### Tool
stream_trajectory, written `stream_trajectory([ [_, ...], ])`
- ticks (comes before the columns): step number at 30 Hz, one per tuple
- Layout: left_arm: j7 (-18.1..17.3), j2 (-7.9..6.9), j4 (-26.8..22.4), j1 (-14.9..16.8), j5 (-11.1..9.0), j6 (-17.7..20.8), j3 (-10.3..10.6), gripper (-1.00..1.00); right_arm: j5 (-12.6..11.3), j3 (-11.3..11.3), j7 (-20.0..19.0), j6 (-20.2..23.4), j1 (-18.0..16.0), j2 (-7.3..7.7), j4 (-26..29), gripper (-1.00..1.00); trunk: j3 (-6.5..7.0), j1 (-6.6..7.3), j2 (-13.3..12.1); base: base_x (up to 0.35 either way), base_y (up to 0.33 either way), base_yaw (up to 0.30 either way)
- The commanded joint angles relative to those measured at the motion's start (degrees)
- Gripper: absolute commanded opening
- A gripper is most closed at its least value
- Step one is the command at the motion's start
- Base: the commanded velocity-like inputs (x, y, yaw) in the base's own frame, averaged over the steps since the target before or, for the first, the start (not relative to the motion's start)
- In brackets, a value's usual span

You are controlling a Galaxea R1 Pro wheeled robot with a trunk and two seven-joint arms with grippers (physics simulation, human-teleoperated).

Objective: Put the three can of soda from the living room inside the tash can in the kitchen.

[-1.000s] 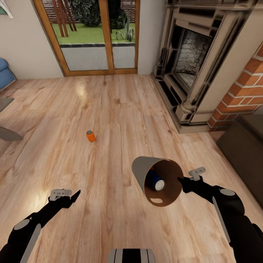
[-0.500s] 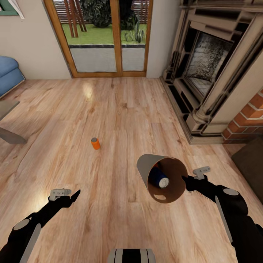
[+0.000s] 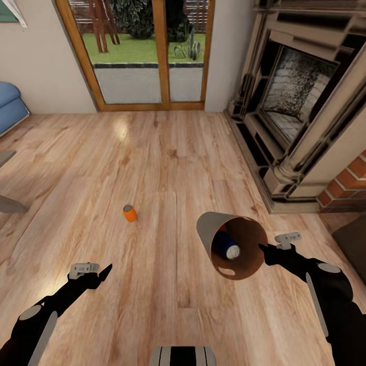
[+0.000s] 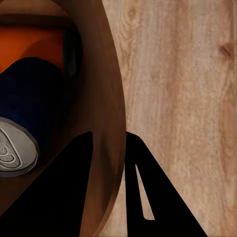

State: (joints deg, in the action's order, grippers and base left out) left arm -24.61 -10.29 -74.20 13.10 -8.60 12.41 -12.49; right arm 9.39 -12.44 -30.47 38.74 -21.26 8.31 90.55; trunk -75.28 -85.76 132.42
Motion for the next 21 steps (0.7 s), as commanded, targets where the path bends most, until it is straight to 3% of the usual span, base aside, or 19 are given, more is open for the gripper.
stream_trajectory([
  [1, 0.0, 0.00, 0.0, 0.0, 0.0, 0.0, 0.0, 1.00, -1.2, 0.1, -0.1, 0.2, 0.0, -0.01, 0.1, -1.00, 0.01, 0.01, 0.0, 0.323, 0.000, 0.000],
  [11, 0.0, 0.01, 0.0, 0.0, 0.0, 0.0, 0.0, 1.00, -1.2, 0.5, -0.2, 0.2, 0.0, -0.11, -0.1, -1.00, 0.01, 0.01, 0.0, 0.323, 0.000, 0.000],
  [21, 0.1, 0.01, 1.3, 0.0, 0.0, 0.0, 0.0, 1.00, -0.6, 0.6, -0.1, 0.1, 0.0, -1.51, -0.3, -1.00, 0.01, 0.01, 0.0, 0.323, 0.000, 0.000],
])
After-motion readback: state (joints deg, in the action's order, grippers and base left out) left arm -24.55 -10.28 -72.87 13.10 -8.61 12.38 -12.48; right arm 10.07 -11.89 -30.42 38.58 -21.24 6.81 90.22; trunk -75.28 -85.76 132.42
